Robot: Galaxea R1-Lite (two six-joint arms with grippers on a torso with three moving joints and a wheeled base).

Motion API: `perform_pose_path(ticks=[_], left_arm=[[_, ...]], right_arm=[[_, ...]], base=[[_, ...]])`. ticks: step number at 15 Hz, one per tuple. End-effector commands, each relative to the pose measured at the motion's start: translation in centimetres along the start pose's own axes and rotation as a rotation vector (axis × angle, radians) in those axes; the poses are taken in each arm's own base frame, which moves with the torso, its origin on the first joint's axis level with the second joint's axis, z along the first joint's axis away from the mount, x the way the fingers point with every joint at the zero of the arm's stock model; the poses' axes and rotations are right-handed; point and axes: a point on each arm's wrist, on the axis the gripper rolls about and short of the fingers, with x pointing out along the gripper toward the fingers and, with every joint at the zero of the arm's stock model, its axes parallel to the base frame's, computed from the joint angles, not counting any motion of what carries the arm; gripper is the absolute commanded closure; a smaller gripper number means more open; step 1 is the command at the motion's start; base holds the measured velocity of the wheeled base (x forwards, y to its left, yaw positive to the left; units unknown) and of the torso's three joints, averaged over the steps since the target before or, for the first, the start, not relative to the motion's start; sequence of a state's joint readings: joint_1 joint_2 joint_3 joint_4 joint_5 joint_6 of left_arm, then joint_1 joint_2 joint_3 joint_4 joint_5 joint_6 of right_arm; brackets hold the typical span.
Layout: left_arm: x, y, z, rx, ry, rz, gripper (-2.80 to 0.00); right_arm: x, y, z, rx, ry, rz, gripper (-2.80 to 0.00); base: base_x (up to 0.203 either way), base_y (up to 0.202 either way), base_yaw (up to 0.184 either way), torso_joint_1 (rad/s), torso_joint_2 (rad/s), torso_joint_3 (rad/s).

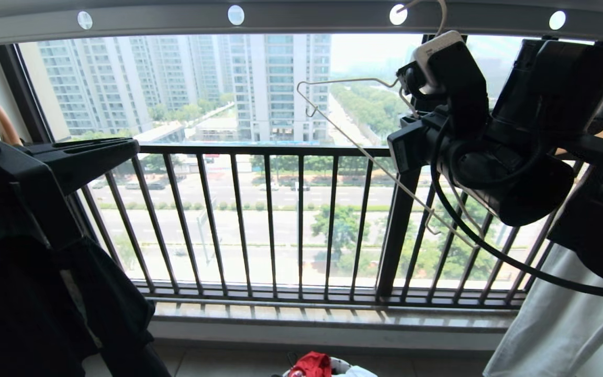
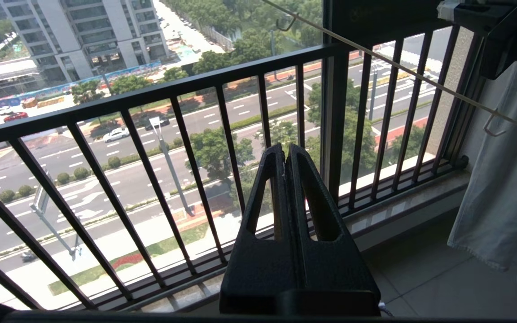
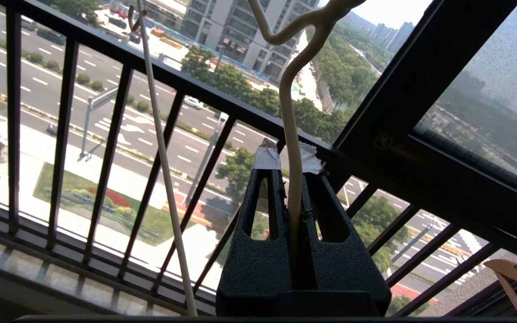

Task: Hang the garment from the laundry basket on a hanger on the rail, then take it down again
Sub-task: Hang the clothes rack on the clothesline

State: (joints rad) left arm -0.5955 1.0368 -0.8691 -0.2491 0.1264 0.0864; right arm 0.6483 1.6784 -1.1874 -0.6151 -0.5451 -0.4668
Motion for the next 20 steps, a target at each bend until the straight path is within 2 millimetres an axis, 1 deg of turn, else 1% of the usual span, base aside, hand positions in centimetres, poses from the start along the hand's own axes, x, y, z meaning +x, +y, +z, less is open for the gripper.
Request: perform_pose_path(ticks=[1,6,14,20], left_arm=[[-0.3,0.1,0.2,-0.002,-0.013,0.003,0.0],[-0.6,0.1,0.4,-0.002,-0.024,0.003,0.0],[-0.8,0.2,0.6,-0.003,-0.034,0.006,0.0],[-0.9,0.2,0.6,-0.004,-0.036,0.004,0.0]], right_arm=[[0.5,0.3,-0.3,-0.016,0.01,-0.007,0.0],[0.8,0.8,-0.6,-0.074,0.041,-0.009,0.0],[0.9,0.0,1.3,-0.151,0.107,0.021,0.0],[0.7,0.0,1.2,-0.183,0.143,0.045,0.0]], base=[[0.0,0.0,0.0,0.0,0.0,0.0],[0.0,0.0,0.0,0.0,0.0,0.0],[0.0,0.0,0.0,0.0,0.0,0.0],[0.0,0.0,0.0,0.0,0.0,0.0]])
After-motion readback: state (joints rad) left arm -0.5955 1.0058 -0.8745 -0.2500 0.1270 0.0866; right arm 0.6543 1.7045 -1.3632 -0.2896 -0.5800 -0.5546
